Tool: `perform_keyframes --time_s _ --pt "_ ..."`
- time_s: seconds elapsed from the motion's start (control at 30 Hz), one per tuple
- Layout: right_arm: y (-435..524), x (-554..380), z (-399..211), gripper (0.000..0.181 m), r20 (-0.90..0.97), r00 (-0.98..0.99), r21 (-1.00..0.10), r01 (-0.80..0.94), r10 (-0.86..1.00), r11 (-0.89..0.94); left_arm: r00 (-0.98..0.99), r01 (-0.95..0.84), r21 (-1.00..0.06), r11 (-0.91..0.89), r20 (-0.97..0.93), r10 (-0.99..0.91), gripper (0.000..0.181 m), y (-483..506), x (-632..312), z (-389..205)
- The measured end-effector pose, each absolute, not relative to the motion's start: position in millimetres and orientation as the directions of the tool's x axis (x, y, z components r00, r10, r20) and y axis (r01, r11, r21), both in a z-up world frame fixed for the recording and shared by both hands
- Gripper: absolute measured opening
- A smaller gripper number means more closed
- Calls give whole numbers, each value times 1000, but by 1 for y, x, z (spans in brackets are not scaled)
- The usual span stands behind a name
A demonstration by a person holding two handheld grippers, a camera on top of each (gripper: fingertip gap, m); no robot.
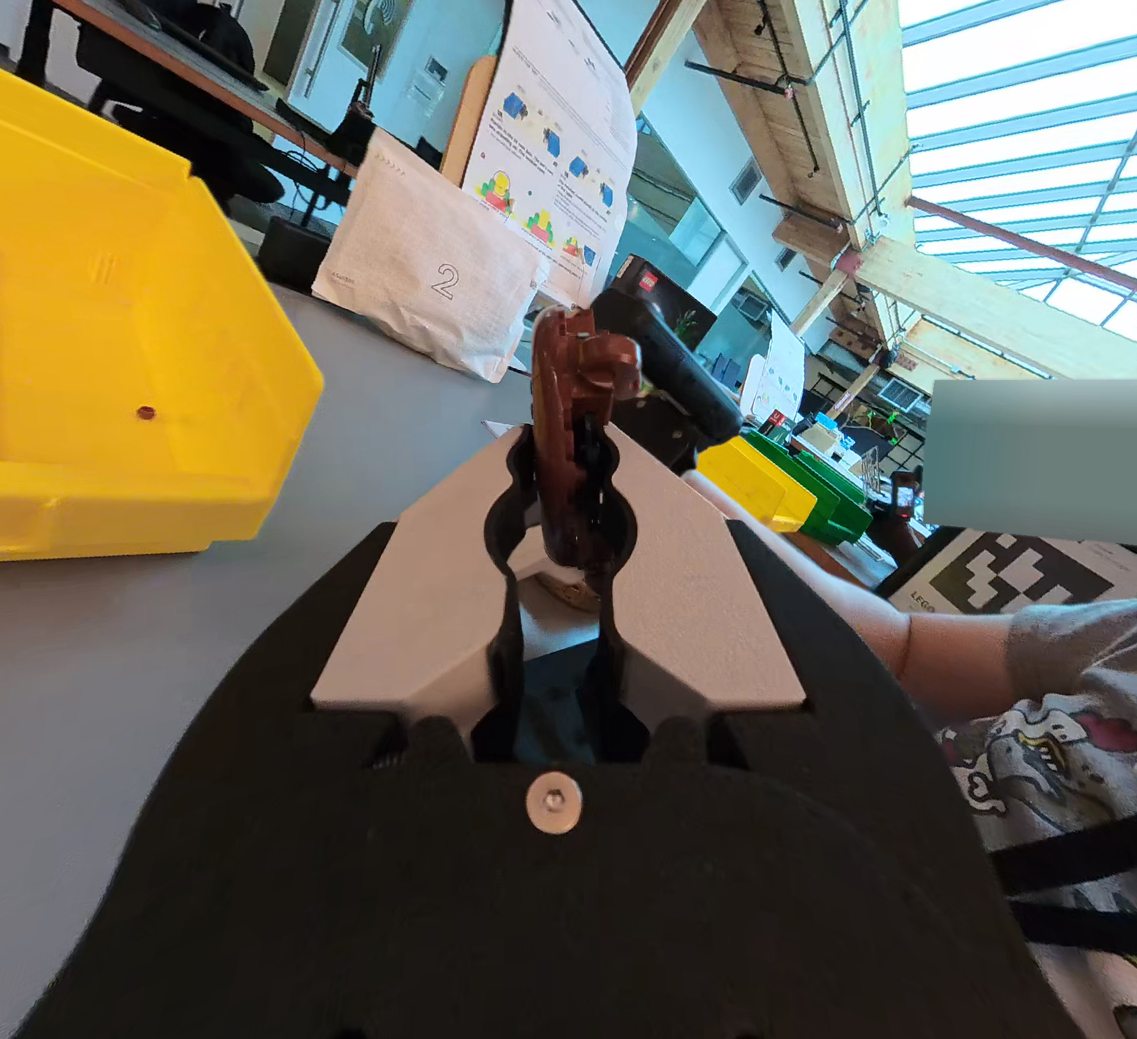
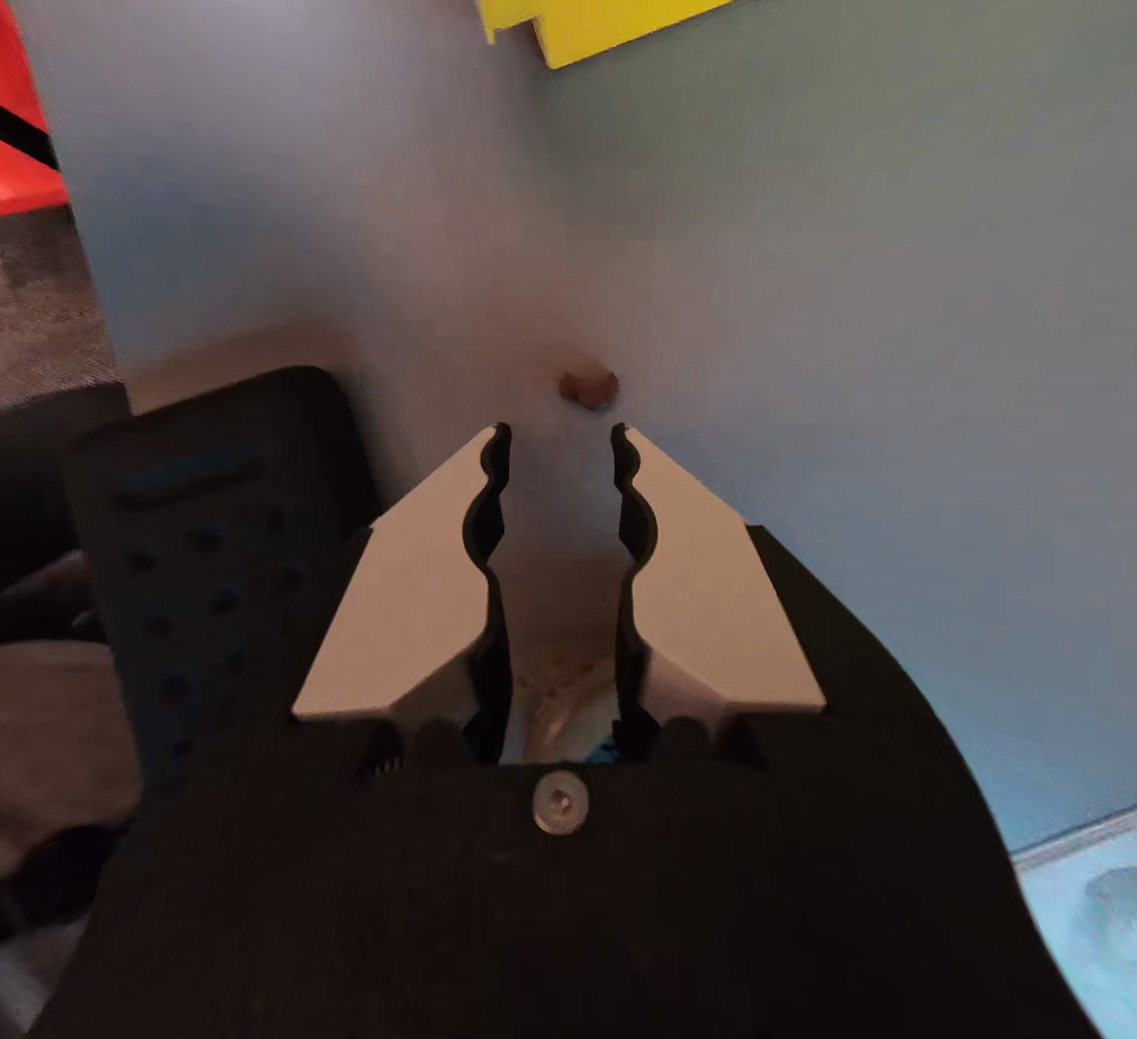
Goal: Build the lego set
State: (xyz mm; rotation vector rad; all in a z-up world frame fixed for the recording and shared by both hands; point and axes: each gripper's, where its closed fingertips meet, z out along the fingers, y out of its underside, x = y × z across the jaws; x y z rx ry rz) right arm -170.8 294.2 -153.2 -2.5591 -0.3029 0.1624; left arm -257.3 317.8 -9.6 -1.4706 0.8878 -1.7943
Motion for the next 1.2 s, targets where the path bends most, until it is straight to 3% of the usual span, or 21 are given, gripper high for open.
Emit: perform_keyframes --time_s 0.17,0.33,0.47,0.53,0.6,0.83,0.97,1.07,1.2 --pt "302 -170 -164 34 -2 992 -549 106 129 -829 -227 78 -825 -560 533 -815 17 304 -253 1" --pt "312 -167 -164 18 25 995 -585 95 99 -805 -249 84 -838 -540 507 -825 17 308 -257 7" --pt "312 -168 -164 19 13 994 -594 97 110 -799 -264 113 -831 -544 503 -823 16 312 -263 11" --pt "311 -167 -164 33 27 992 -593 115 123 -797 -261 121 -828 -548 506 -822 16 313 -264 10" --pt "311 -168 -163 17 29 990 -595 129 140 -793 -264 122 -822 -557 514 -816 17 315 -265 7" --pt "313 -165 -159 16 72 982 -613 182 175 -769 -249 115 -828 -549 511 -823 17 317 -261 0" --pt "306 -161 -128 17 78 973 -691 210 218 -691 -148 75 -882 -466 452 -880 17 319 -252 -18" --pt "292 -175 -72 16 57 943 -795 242 328 -557 -80 8 -935 -354 352 -933 17 313 -241 -32" --pt "273 -178 -18 16 254 889 -795 416 380 -442 -24 -68 -979 -191 193 -981 17 299 -224 -36"
